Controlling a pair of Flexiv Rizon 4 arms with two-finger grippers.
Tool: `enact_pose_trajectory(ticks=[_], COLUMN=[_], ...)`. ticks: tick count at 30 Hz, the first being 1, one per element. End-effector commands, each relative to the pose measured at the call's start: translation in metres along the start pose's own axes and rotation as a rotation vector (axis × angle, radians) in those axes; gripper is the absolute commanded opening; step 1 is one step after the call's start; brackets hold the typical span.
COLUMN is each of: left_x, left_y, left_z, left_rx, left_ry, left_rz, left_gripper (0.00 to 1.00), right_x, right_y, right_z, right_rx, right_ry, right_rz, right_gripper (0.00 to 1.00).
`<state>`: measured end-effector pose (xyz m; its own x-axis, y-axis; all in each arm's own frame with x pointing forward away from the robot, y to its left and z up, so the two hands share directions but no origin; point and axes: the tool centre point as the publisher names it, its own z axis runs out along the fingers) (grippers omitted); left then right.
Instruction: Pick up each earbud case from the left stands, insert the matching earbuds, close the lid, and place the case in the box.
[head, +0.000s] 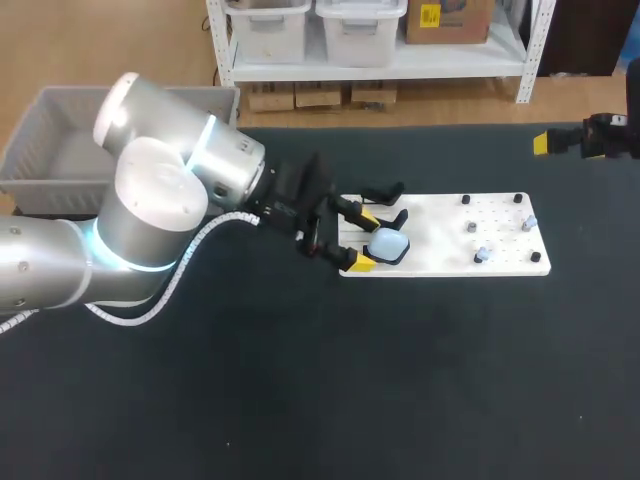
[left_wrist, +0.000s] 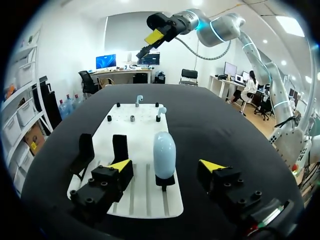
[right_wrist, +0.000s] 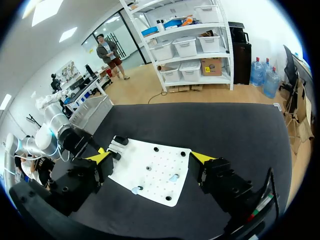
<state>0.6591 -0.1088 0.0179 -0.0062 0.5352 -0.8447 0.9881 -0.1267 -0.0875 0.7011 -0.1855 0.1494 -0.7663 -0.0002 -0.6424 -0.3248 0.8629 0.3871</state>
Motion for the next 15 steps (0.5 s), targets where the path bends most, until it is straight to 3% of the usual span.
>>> enact_pose_trajectory(ticks=[1, 11, 15], left_x=[-0.0006, 0.002, 0.0036], left_y=[0.002, 0.0049, 0.0067], left_z=[0.0038, 0.0083, 0.008], left_rx=[0.003, -0.007, -0.017], left_ry=[0.0, -0.005, -0.012], left_rz=[-0.002, -0.015, -0.023], left_gripper=[0.83, 0.79, 0.73], right_x=[0.0001, 0.0001, 0.0001], right_y=[-0.0002, -0.0002, -0.0002], right_z=[-0.0003, -0.0003, -0.0003], right_rx=[-0.001, -0.001, -0.001], right_ry=[0.0, 0.0, 0.0], right_rz=[0.0, 0.0, 0.0], right_gripper=[1.0, 1.0, 1.0])
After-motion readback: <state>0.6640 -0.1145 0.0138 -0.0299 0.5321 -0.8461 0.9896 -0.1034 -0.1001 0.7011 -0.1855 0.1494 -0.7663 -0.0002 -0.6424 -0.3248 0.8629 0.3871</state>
